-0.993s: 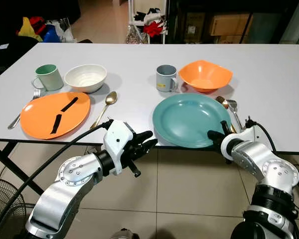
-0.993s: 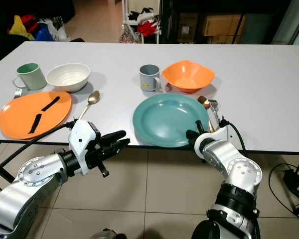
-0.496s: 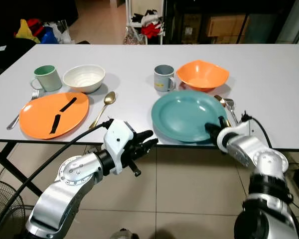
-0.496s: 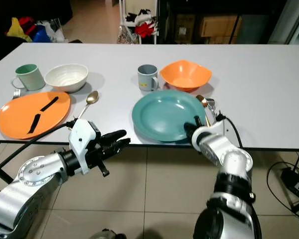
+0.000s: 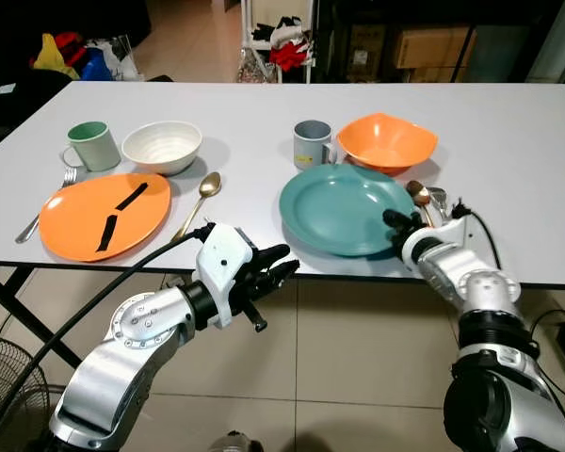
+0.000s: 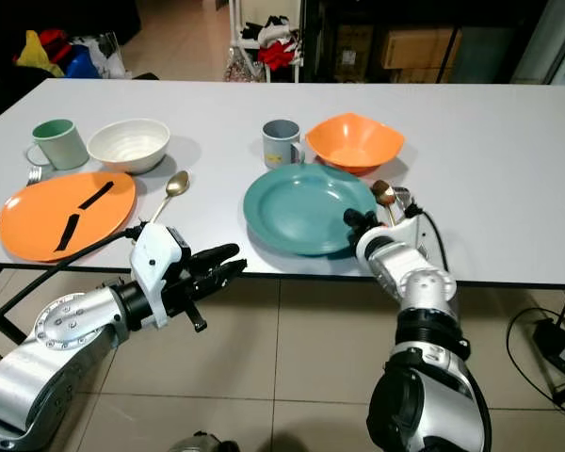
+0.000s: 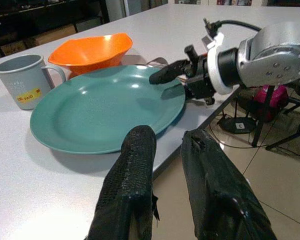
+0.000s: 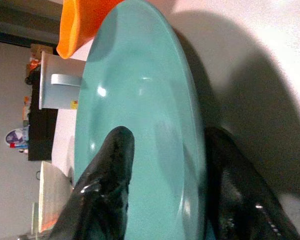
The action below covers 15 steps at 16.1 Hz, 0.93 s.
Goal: Setting the table
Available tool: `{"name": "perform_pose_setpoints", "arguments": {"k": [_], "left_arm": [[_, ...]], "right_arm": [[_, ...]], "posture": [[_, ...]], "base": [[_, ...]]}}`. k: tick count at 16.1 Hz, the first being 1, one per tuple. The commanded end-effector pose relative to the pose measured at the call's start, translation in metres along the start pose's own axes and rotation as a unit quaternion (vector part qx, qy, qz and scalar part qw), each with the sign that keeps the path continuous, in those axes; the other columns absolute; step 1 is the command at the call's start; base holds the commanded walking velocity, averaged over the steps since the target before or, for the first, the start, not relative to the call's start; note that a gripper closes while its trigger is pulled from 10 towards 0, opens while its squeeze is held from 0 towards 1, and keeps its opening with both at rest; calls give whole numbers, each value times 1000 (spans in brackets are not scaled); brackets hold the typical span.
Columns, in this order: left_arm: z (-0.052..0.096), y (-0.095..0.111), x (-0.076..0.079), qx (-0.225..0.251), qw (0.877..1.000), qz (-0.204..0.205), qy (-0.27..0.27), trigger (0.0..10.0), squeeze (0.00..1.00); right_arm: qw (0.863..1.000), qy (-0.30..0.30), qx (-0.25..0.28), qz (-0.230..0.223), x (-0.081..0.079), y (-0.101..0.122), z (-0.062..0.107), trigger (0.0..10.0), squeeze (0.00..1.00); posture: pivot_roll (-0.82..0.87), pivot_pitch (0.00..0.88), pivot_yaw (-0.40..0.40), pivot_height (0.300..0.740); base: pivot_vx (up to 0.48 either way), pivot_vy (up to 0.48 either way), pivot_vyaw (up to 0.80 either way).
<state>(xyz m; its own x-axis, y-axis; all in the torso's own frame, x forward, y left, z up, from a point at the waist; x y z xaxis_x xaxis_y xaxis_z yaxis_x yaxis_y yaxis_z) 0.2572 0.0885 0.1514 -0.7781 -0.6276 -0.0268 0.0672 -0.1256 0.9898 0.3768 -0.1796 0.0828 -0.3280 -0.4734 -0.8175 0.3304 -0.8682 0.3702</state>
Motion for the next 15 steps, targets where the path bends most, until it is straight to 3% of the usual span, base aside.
{"name": "perform_pose_setpoints", "arguments": {"k": [1,6,10,12,13,15], "left_arm": [[0,1,-3,-3,1000,-3,6,10000,0],[2,0,-1,-4,1000,0,8,10000,0],[3,0,1,4,1000,13,11,10000,0],[2,0,2,13,1000,24,13,10000,0],[2,1,2,14,999,25,14,10000,0],[3,3,-1,28,998,39,37,10000,0]], "right_arm": [[1000,14,6,13,-11,2,-3,10000,1000],[999,7,15,47,-1,8,5,10000,1000],[997,26,25,73,6,16,36,10000,1000],[990,46,22,131,2,15,68,10000,1000],[989,49,22,141,0,14,74,10000,1000],[972,56,24,229,-5,11,101,10000,1000]], "posture": [[100,0,60,740],[102,0,52,740],[89,0,58,740],[82,0,64,740],[82,0,64,740],[81,0,59,740]], "base": [[0,0,0],[0,0,0],[0,0,0],[0,0,0],[0,0,0],[0,0,0]]}}
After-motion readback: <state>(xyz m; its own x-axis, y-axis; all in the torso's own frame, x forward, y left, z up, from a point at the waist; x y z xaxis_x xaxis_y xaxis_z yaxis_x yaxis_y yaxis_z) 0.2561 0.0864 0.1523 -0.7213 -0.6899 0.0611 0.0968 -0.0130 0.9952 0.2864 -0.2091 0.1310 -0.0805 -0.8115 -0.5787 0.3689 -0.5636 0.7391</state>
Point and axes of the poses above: a point about 5 cm out from each wrist's last joint towards the gripper, its own z axis pointing back from the gripper into the wrist, its own y axis along the axis of the wrist's last joint, x = y × z, the point moved 3 cm from there along -z, pointing out of the wrist towards the gripper, and after that the axes turned 4 degrees about z, right-handed, at the moved point
